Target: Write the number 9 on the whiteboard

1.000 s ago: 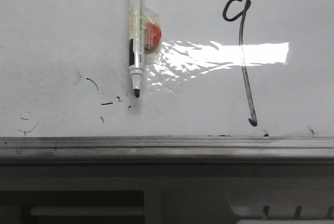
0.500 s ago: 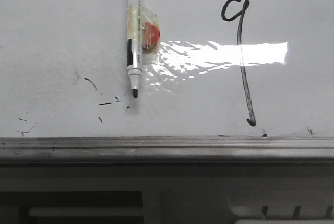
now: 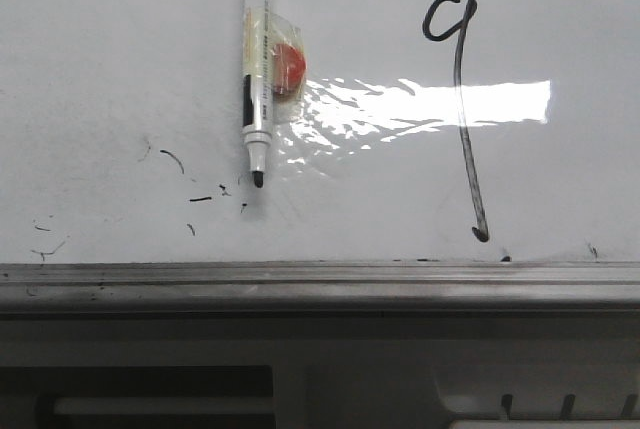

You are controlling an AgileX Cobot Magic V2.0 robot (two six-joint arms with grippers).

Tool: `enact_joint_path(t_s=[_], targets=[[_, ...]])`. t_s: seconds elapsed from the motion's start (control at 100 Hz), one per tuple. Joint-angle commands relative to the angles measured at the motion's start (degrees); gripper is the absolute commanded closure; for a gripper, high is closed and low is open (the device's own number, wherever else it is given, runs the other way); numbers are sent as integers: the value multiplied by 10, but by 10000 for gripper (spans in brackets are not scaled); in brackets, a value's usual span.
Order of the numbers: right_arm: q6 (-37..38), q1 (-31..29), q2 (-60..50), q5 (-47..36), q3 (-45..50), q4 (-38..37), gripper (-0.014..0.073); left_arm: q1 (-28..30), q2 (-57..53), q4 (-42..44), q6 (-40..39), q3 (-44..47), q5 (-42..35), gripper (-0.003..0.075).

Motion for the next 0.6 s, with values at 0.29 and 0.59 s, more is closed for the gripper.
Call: enact_joint_path(t_s=[0.29,0.59], targets=[[51,-15,4,-179,53,-87,667,1,-17,-5,-6,18,-24,739],[526,-98,-2,-315,239,-382,667,1,-17,-5,-6,18,-24,739]])
